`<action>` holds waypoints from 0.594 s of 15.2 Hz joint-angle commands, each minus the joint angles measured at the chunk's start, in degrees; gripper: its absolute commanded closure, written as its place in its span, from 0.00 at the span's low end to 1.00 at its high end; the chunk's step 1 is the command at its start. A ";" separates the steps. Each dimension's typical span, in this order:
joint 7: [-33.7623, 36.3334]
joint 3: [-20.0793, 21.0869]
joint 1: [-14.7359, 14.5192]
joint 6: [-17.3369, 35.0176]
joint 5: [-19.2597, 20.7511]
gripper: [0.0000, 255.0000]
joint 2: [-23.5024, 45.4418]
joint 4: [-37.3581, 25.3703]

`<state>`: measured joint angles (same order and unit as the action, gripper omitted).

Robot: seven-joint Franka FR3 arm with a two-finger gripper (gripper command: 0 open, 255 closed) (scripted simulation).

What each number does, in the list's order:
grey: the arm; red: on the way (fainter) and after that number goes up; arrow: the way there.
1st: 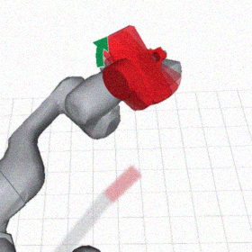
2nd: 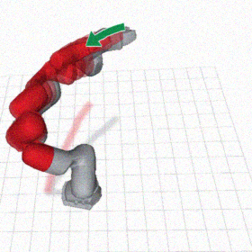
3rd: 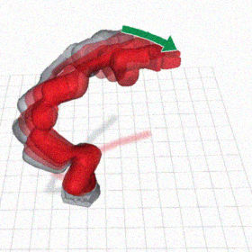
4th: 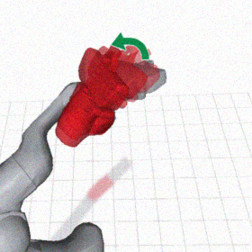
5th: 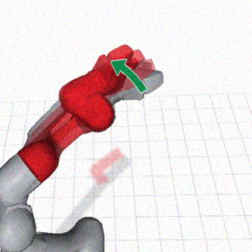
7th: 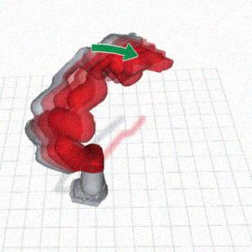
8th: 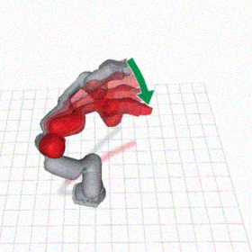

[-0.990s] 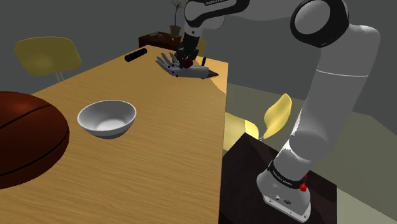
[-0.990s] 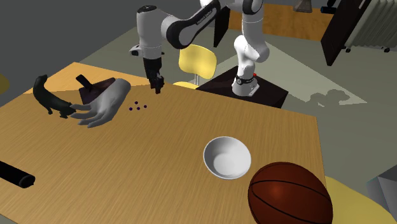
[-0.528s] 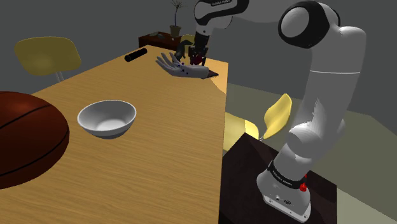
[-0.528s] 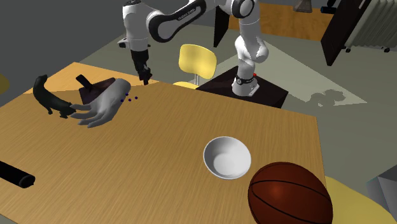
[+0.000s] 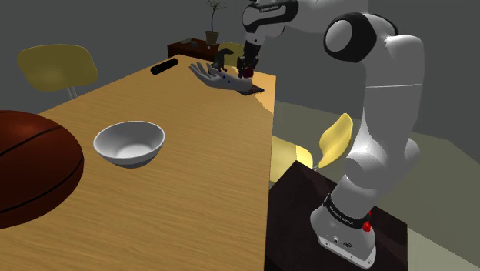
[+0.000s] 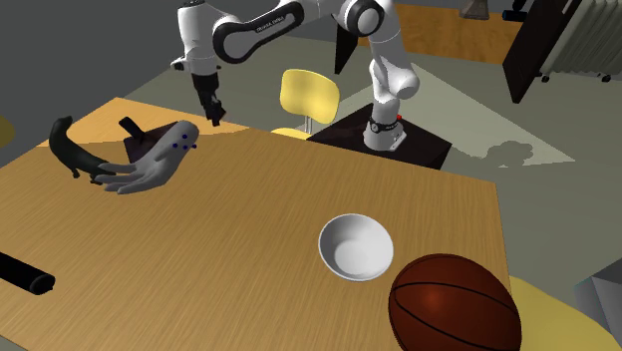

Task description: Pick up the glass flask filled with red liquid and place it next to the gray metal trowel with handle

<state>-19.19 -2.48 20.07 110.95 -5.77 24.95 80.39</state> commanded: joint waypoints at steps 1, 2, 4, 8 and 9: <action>-0.30 -0.07 0.18 1.26 -0.08 1.00 0.28 0.87; -0.36 -0.06 0.17 1.98 -0.11 1.00 0.38 1.50; -0.49 -0.04 0.16 3.40 -0.17 1.00 0.61 2.69; -0.73 0.01 0.14 6.16 -0.31 1.00 1.21 4.86; -0.80 0.03 0.14 6.84 -0.34 1.00 1.39 5.36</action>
<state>-19.92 -2.41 20.16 117.05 -6.09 26.18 85.30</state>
